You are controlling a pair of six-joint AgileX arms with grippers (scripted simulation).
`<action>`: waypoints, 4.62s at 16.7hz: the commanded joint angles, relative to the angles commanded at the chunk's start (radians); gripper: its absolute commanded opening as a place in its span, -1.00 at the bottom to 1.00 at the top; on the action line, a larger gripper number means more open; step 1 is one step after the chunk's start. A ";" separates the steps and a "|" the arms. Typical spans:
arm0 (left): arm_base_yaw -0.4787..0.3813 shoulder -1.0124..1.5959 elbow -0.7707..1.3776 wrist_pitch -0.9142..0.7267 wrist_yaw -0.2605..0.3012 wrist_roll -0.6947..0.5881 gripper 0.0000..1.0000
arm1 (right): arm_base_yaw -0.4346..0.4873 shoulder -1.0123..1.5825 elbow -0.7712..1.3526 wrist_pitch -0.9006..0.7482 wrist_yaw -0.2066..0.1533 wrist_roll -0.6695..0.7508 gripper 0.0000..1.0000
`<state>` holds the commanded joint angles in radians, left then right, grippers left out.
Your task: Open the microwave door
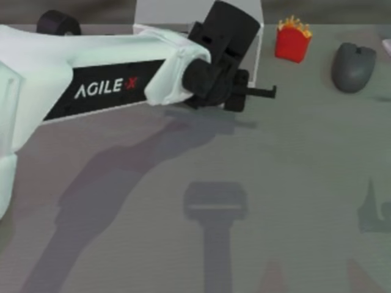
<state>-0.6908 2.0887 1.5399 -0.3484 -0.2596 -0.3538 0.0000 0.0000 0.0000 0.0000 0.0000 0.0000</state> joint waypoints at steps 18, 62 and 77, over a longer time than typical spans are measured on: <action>0.007 -0.027 -0.043 0.024 0.027 0.035 -1.00 | 0.000 0.000 0.000 0.000 0.000 0.000 1.00; 0.014 -0.051 -0.081 0.045 0.053 0.069 -1.00 | 0.000 0.000 0.000 0.000 0.000 0.000 1.00; 0.022 -0.076 -0.118 0.065 0.082 0.103 -1.00 | 0.000 0.000 0.000 0.000 0.000 0.000 1.00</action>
<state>-0.6686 2.0130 1.4217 -0.2836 -0.1780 -0.2503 0.0000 0.0000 0.0000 0.0000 0.0000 0.0000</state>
